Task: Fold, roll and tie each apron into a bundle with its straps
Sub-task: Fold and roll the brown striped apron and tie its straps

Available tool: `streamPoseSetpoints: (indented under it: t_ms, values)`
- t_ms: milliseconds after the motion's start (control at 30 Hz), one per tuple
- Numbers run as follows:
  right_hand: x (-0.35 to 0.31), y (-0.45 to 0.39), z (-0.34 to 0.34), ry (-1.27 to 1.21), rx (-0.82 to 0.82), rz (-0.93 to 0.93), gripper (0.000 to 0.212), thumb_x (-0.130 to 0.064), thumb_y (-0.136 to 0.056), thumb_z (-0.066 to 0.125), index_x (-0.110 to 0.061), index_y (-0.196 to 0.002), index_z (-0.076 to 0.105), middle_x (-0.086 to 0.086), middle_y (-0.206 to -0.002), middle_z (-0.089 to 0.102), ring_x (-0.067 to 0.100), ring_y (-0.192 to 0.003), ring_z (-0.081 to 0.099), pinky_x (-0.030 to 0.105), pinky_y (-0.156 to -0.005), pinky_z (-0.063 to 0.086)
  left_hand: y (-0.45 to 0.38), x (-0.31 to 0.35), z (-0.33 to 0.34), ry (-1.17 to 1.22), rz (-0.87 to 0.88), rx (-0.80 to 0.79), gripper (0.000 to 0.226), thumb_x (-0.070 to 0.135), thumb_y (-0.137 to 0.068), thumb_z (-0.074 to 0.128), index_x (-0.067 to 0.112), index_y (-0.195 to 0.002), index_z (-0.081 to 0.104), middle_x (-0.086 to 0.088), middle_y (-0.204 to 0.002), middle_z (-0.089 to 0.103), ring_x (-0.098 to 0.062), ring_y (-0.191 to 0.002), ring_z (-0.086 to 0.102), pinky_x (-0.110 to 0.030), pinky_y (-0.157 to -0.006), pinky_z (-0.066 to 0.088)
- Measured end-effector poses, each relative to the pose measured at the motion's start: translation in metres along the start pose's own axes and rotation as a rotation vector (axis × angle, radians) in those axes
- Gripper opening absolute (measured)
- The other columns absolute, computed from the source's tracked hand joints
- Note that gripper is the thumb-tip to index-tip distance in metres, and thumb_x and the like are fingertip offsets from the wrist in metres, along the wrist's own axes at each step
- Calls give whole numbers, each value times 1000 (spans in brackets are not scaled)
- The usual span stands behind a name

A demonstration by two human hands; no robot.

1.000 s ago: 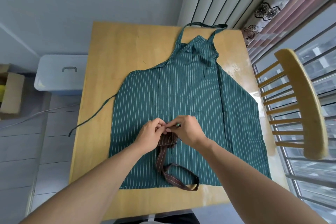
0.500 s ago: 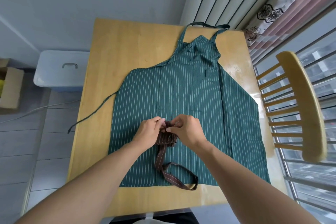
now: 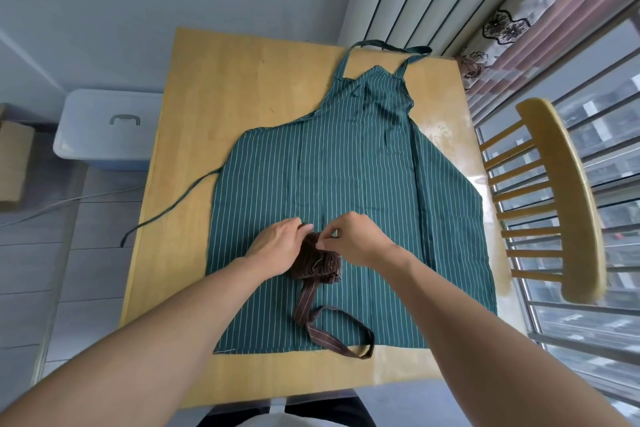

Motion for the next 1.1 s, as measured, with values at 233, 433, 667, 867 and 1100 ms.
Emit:
streamPoseSetpoints:
  t_ms: [233,433,667,867,1100]
  values:
    - [23,13,6,-530,-25,199,17,-24,-91,77,-8,-92,71,1,-80,79,10,-61,69,20,-58,56,5,0,9,70,-16,34,39,47,-104,46,18,-78,38,1,-71,44,-15,-58,38,-31,-54,35]
    - [29,19,24,-691,-109,272,6,-10,-100,62,-9,-97,67,4,-94,77,21,-78,75,30,-77,64,7,12,3,317,-43,78,40,39,-105,48,19,-74,36,5,-61,43,-13,-52,37,-30,-51,33]
    - [25,13,31,-180,36,102,9,-11,-90,73,-14,-91,81,4,-84,75,15,-66,67,16,-57,51,9,11,4,363,-130,94,37,40,-108,39,17,-79,41,4,-80,68,-15,-70,63,-33,-58,45]
    - [3,13,34,77,166,-74,20,-26,-98,65,-13,-89,78,7,-80,72,24,-74,65,34,-74,54,16,11,2,353,-147,99,39,37,-108,42,19,-74,35,3,-67,47,-13,-59,43,-31,-52,31]
    - [-11,42,45,325,307,-247,31,-7,-96,52,-20,-111,76,3,-112,66,24,-107,56,39,-97,47,7,5,0,345,-194,24,37,40,-108,40,14,-85,53,-8,-88,69,-25,-85,70,-49,-80,58]
Point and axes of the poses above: each hand's wrist, its own y-axis away from the middle knuckle, its own z-axis out of the palm, x = y × z, the point moved 9 cm from there along -y, towards the middle knuckle
